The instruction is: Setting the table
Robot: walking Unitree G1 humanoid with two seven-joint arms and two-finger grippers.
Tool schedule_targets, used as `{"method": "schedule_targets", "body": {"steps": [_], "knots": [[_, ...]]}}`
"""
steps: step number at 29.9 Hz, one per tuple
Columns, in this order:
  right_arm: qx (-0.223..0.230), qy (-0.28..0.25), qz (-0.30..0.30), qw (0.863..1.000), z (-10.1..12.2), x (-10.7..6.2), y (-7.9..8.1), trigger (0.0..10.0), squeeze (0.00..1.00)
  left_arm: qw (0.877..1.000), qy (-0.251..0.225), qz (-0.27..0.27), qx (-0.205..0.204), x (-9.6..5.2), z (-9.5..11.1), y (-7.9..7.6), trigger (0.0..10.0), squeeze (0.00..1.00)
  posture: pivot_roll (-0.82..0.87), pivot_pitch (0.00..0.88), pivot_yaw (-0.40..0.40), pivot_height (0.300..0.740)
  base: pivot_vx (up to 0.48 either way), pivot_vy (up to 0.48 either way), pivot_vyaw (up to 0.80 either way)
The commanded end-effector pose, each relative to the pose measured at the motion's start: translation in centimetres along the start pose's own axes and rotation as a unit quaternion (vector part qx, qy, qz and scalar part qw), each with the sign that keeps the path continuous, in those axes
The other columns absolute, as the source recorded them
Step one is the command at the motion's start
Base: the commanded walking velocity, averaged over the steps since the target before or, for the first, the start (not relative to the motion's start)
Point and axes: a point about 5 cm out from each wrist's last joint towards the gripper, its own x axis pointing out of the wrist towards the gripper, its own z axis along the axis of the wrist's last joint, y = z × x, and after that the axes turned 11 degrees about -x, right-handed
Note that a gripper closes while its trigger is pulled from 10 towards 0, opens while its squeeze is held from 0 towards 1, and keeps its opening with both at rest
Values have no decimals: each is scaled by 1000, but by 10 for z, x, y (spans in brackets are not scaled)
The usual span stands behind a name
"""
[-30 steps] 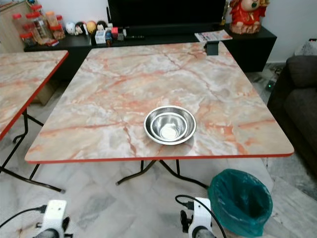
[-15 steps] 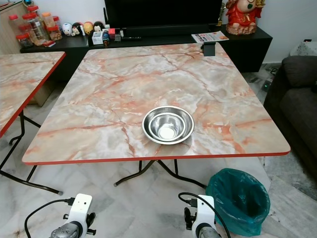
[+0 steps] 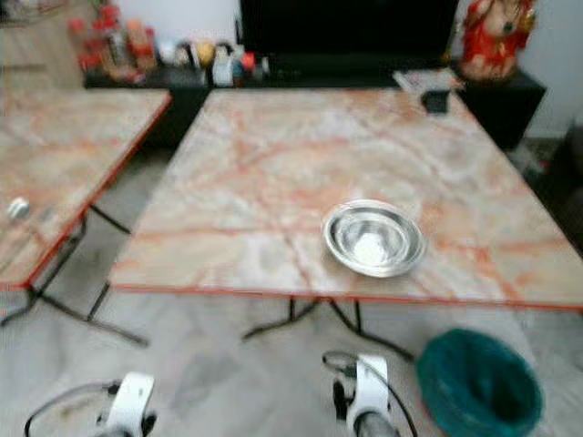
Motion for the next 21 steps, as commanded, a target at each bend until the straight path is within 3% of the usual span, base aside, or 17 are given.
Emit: {"method": "schedule_targets", "body": {"steps": [1, 10, 21], "knots": [[2, 10, -7, 1000, -5, -1, -5, 10000, 0, 1000, 0, -4, 3, 1, 0, -4, 10000, 0, -11, 0, 43, 727, 0, 480, 0], [-16, 13, -4, 1000, -6, -2, -3, 10000, 0, 1000, -3, 1, 1, 1, 3, -2, 10000, 0, -12, 0, 46, 727, 0, 480, 0], [-4, 10, -2, 1000, -5, -1, -3, 10000, 0, 1000, 2, 6, 0, 0, 1, 1, 10000, 0, -13, 0, 47, 727, 0, 480, 0]]}}
